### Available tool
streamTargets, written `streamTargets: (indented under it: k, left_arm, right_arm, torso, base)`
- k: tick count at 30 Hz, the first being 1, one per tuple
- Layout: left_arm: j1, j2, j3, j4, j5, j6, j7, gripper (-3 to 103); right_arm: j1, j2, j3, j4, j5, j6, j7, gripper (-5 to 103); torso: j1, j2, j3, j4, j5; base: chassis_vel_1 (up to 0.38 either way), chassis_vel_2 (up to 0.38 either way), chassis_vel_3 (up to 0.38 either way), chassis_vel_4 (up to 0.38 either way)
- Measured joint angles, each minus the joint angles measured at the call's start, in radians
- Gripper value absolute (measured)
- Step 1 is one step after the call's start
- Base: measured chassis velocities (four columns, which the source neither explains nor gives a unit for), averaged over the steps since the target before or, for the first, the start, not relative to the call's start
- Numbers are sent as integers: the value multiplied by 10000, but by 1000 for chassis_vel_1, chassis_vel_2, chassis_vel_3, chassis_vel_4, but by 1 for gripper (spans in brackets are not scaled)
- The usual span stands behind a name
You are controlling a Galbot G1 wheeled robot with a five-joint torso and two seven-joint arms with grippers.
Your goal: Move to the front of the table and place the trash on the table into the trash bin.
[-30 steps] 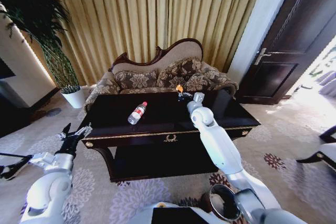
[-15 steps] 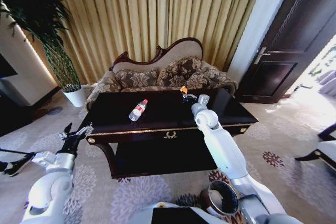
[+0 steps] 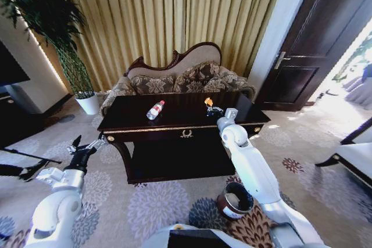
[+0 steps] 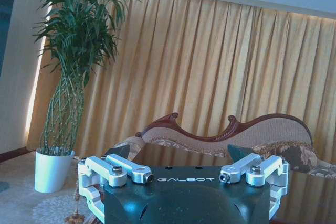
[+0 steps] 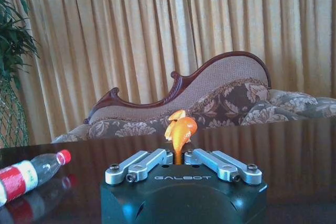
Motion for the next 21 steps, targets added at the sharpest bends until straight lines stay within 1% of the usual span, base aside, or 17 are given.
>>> streamTargets:
  k: [8, 16, 21]
  left_arm:
    - [42, -37, 2, -47, 14, 2, -5, 100]
    - [76, -83, -32, -33, 23, -2, 1, 100]
    - [74, -78, -69, 51, 14, -37, 26, 100]
  right_arm:
    - [-244, -3, 110, 40, -17, 170, -184, 5]
    - [-642, 101, 405, -112, -273, 251, -572, 5]
    - [-1095, 132, 801, -921, -771, 723, -960, 5]
  torso:
    - [-2, 0, -3, 2, -2]
    - [1, -1, 1, 2, -1]
    - [8, -5, 3, 0, -1]
  base:
    - [133, -140, -136, 134]
    - [22, -15, -26, 22]
    - [0, 0, 0, 0]
